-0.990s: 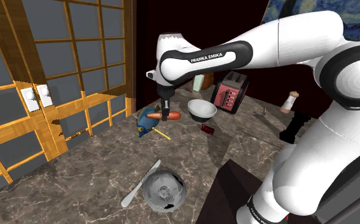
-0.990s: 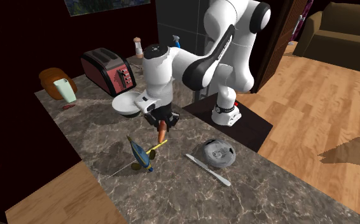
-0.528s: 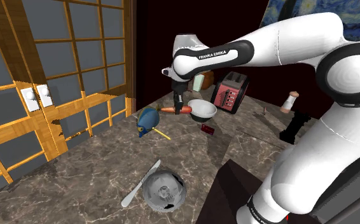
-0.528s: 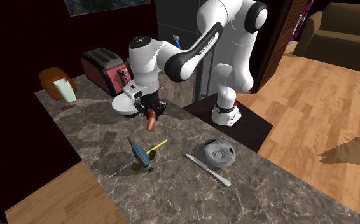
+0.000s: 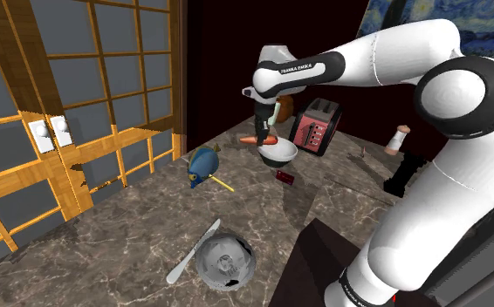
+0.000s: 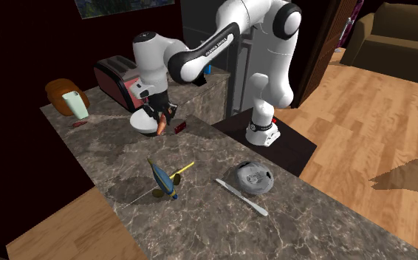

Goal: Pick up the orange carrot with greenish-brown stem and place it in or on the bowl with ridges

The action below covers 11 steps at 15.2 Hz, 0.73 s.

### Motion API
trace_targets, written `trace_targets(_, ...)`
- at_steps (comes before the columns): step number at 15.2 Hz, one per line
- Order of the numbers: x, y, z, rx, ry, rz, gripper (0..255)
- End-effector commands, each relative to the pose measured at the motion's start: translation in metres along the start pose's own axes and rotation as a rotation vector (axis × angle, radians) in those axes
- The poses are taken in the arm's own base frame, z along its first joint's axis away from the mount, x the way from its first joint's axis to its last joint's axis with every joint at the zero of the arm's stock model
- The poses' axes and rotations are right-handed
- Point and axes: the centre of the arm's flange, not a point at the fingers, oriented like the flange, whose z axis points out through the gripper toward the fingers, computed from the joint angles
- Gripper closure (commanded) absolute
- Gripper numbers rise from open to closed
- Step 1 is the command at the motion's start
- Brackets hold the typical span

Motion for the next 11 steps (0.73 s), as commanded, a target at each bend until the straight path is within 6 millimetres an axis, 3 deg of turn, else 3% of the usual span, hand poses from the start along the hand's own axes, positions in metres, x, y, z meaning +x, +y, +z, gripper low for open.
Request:
trace_targets(1,-0.023,0.017,0.004,0.000,0.000,-0.001,255)
trace_targets(11,-0.121,0.106,0.009,0.000,0.000,-0.001,255)
